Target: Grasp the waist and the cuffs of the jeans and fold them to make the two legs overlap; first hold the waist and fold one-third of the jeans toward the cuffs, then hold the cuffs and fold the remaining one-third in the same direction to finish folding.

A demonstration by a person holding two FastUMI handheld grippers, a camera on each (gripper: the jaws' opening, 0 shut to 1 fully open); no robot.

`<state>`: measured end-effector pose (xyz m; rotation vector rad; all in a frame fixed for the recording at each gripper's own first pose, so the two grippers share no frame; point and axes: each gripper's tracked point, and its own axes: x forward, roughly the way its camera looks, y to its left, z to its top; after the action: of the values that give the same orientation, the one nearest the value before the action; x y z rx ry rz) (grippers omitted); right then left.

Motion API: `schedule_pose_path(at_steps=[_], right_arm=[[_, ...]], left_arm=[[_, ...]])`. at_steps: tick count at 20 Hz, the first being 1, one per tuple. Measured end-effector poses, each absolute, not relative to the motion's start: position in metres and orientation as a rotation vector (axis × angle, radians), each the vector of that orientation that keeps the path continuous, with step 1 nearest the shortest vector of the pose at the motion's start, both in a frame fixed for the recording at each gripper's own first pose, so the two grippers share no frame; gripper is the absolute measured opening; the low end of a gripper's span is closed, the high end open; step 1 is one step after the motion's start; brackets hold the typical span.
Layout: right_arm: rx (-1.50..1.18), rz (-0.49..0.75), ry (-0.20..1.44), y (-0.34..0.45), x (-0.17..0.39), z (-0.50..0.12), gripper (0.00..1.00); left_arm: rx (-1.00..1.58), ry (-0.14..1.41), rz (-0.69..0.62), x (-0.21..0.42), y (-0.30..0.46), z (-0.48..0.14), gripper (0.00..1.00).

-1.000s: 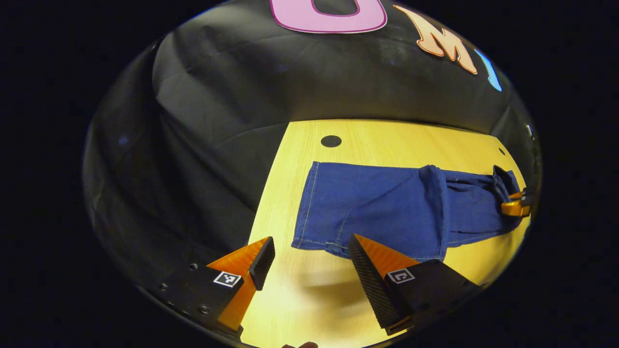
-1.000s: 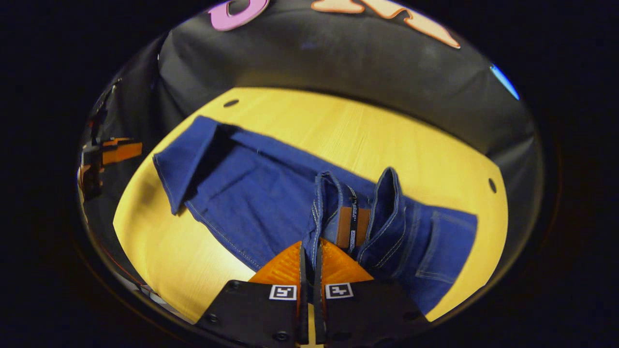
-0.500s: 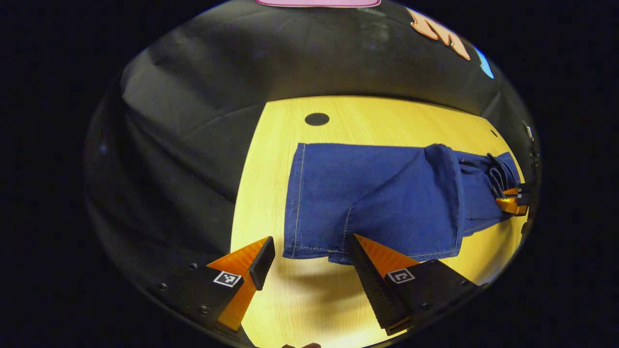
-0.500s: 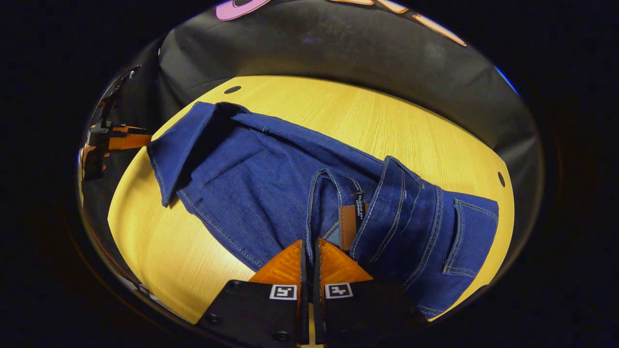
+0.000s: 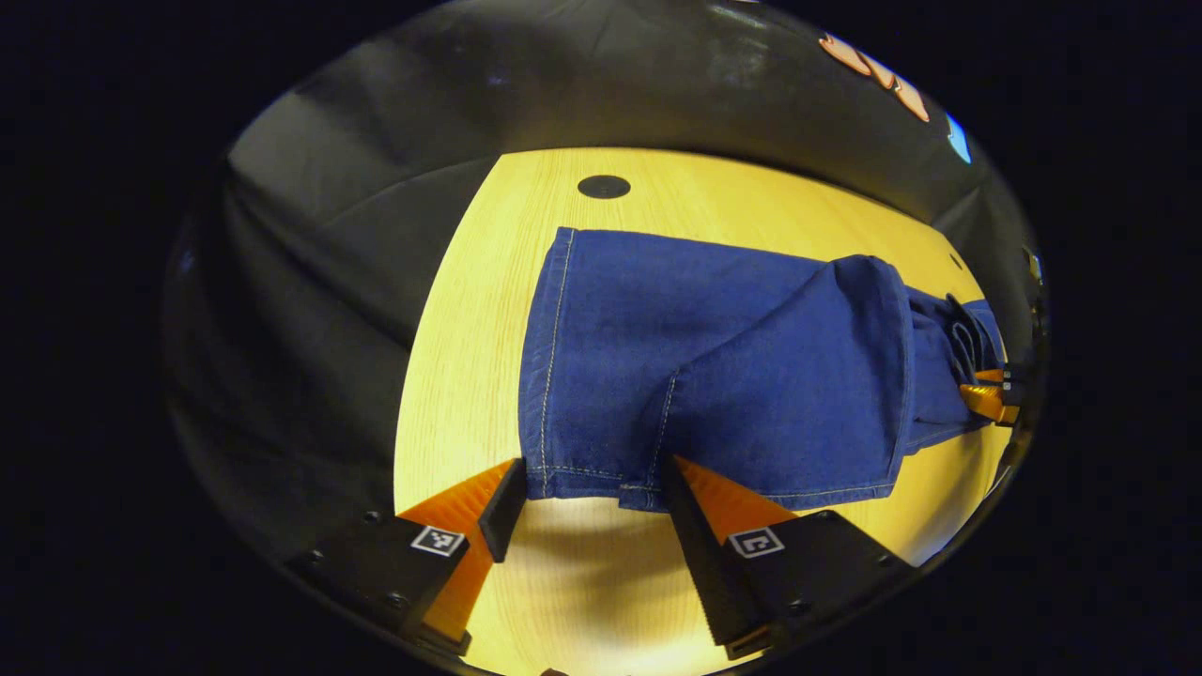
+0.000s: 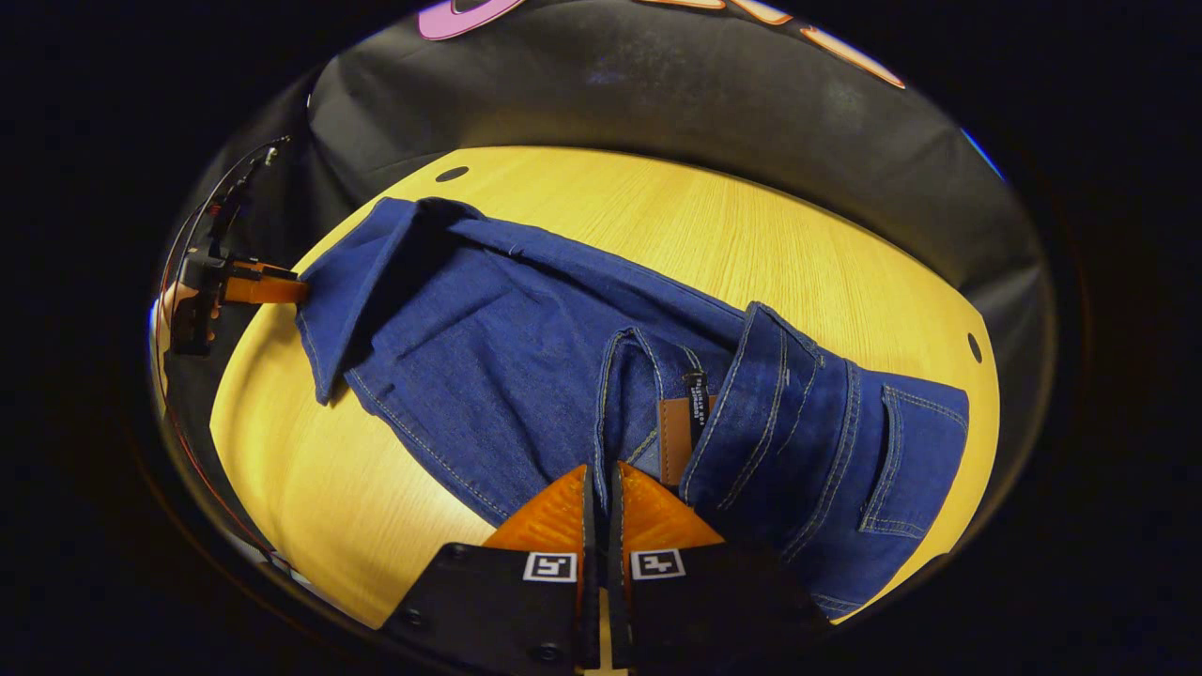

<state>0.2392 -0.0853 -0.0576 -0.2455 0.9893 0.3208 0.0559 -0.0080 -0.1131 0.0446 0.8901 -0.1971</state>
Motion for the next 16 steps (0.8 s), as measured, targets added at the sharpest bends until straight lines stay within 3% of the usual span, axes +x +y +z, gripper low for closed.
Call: schedule_pose_path(at_steps=[5, 11, 13, 16], right_arm=[[-0.245, 0.311, 0.987, -0.085, 0.24, -0.057, 0.07], [-0.197, 0.265, 0.93, -0.089, 0.241, -0.038, 0.07], [-0.137, 0.237, 0.913, -0.097, 0.232, -0.022, 0.06], [-0.064, 0.195, 0.876, -0.113, 0.226, 0.004, 0.05]], left_arm=[[0.025, 0.882, -0.21, 0.055, -0.013, -0.115, 0.82], [-0.047, 0.838, -0.228, 0.051, -0.041, -0.116, 0.17], [-0.091, 0.807, -0.221, 0.052, -0.039, -0.116, 0.07], [-0.13, 0.797, -0.205, 0.052, -0.041, -0.115, 0.0]])
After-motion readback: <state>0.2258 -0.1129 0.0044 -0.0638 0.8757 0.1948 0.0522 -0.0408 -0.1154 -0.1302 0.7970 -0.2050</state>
